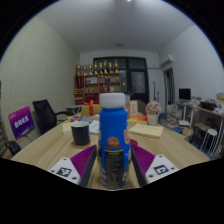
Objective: Pour water
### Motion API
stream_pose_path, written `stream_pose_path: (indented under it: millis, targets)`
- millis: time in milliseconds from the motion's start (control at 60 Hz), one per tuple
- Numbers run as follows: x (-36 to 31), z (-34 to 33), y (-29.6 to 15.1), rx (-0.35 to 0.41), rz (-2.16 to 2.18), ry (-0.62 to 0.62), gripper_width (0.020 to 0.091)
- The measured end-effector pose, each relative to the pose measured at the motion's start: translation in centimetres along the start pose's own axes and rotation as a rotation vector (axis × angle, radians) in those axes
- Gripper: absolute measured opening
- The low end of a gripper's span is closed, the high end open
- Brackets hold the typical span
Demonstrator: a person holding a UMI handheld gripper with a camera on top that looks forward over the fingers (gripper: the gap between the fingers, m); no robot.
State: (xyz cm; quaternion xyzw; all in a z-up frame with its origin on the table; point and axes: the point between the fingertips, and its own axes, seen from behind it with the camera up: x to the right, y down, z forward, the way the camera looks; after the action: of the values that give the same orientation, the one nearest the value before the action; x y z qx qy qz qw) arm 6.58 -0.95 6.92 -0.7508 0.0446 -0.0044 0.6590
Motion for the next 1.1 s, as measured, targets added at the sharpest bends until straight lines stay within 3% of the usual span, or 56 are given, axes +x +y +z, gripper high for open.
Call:
stream_pose_path:
  millis: [33,100,283,483,633,750,867,1067,1100]
  targets:
    - [0.3,0.2,0.3,-0.001,0.011,0.006,0.0626]
    - [0.3,0.4,0.2,0.029,0.039,-0.011,0.0619]
    - [-0.4,1.3,1.6,-0.017,0.139,-0.092,0.0619]
    - [0.4,1.6,0.5,-0.012,-0.06,-0.08,0.0516]
    - [1.3,3.0,-6.0,0.063,-0.469,0.024,0.0483]
    - [2.1,5.6,-11.8,0.137,-0.914,0.178,0.0483]
    - [2.1,8.0,-16.5,0.164,-1.415,0.277,0.0483]
    - [-3.1,12.2,-16.4,0.224,-1.983,0.41,0.048]
    - [-2.5,10.9,-19.4,0.242,-2.064,0.436,0.0485]
